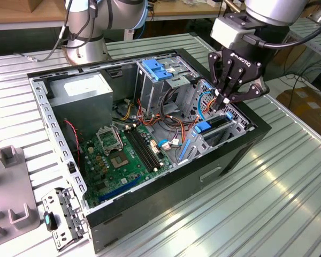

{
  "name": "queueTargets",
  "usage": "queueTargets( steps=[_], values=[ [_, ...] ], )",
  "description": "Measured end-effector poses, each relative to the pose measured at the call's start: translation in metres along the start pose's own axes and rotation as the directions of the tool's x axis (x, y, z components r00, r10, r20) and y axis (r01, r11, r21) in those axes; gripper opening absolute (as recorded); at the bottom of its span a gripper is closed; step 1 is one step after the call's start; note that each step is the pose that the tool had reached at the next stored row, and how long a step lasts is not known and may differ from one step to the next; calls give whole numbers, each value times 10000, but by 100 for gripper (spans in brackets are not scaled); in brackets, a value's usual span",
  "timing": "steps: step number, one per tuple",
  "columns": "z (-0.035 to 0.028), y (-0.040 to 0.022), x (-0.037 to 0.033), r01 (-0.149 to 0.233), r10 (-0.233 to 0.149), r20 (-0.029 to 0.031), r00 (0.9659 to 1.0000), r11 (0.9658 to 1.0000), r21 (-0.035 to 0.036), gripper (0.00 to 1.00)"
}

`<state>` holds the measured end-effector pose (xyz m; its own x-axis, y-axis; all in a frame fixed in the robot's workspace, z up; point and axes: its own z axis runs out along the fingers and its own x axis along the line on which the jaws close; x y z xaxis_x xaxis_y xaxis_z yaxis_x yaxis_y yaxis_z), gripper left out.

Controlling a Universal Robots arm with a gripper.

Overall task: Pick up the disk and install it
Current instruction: 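Insert the disk into the insertion slot, then insert the first disk wire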

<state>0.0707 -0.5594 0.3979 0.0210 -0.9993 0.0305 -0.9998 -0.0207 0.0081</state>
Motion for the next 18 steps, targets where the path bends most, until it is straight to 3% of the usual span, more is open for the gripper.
queueTargets(
  steps=[4,18],
  values=[
    [87,-1,-3,0,0,18,10000,10000,0,11],
    [91,-1,-3,0,0,16,10000,10000,0,11]
  ],
)
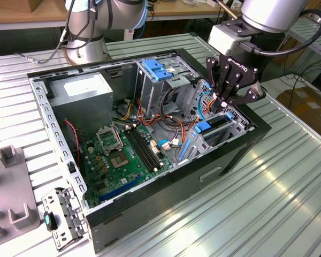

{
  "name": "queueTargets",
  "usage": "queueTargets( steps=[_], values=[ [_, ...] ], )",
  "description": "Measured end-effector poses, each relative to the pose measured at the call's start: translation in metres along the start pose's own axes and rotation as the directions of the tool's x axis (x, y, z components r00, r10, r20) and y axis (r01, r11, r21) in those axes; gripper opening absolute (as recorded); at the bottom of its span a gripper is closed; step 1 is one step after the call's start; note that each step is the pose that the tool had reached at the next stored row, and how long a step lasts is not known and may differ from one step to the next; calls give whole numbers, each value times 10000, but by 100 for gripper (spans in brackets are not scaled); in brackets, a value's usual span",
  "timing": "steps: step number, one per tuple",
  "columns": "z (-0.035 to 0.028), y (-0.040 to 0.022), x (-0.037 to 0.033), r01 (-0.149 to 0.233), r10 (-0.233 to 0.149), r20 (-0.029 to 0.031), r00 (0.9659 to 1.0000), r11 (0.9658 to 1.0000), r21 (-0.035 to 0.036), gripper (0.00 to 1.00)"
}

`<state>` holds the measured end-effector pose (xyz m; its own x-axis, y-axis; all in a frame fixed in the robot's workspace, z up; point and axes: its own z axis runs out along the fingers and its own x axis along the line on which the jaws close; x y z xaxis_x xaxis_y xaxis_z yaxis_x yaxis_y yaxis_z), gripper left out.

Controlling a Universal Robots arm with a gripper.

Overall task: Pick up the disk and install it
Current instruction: 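Insert the first disk wire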

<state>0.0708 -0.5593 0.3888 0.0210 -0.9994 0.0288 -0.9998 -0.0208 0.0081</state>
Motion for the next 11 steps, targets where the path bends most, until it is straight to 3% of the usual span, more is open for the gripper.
queueTargets(
  steps=[3,7,11],
  values=[
    [-2,-7,1,149,-149,-1,9999,9999,1,11],
    [-8,-16,0,680,-680,-8,9977,9977,15,11],
    [-8,-147,-12,796,-796,-6,9968,9968,-1,11]
  ],
)
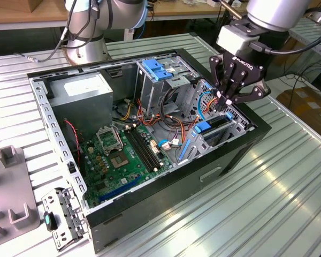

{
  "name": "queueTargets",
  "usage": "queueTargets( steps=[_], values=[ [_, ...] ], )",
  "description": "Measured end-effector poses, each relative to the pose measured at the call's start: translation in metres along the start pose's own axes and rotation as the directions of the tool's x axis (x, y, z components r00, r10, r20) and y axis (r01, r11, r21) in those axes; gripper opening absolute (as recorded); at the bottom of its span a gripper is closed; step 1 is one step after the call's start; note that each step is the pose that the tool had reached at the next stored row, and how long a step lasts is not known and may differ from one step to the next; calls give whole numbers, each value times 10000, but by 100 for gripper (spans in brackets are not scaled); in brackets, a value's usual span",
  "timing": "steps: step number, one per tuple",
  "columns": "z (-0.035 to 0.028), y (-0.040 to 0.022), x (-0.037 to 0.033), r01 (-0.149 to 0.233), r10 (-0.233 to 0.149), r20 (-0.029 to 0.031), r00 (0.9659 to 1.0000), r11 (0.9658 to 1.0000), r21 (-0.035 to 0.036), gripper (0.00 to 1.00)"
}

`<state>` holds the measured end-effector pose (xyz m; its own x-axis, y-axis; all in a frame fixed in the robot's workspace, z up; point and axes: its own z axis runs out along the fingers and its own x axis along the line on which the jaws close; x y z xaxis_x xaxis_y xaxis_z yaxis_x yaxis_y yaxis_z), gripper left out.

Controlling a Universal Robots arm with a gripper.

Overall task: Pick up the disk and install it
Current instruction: 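Insert the first disk wire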

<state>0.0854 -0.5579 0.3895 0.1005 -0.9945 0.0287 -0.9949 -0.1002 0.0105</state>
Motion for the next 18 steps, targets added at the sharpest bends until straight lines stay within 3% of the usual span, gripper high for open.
queueTargets(
  steps=[2,4,7,14,18],
  values=[
    [0,-37,-1,56,-56,-1,10000,10000,-3,11],
    [0,-43,0,391,-391,-3,9992,9992,5,11],
    [0,-45,0,1008,-1008,-10,9949,9949,22,11],
    [-2,-153,-12,1219,-1219,-15,9925,9925,28,11],
    [-3,-254,-26,1324,-1324,-16,9912,9912,31,11]
  ],
)
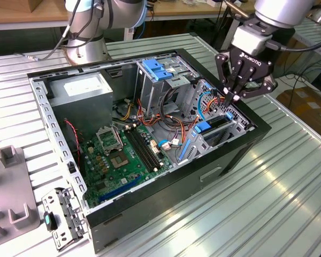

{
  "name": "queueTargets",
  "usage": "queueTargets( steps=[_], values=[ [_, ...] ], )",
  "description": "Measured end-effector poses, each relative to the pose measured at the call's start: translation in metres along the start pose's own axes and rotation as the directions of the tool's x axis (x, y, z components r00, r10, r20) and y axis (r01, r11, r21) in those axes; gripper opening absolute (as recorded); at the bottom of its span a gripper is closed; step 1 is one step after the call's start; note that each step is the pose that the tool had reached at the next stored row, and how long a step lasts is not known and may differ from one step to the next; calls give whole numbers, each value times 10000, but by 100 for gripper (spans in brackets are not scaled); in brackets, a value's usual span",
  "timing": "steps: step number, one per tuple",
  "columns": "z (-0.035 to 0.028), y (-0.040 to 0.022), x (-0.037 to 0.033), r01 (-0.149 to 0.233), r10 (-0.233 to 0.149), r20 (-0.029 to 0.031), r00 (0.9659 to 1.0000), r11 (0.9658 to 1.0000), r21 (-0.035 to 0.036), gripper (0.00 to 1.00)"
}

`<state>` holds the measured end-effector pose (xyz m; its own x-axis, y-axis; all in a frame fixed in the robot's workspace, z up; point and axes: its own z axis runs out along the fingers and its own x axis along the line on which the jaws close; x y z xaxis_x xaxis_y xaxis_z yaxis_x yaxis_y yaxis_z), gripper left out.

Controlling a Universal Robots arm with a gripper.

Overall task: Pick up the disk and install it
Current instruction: 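Insert the first disk wire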

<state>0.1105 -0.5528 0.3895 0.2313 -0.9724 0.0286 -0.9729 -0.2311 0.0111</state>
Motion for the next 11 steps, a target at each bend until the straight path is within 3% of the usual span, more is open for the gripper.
queueTargets(
  steps=[11],
  values=[
    [-2,-229,6,313,-313,-3,9995,9995,9,11]
  ],
)
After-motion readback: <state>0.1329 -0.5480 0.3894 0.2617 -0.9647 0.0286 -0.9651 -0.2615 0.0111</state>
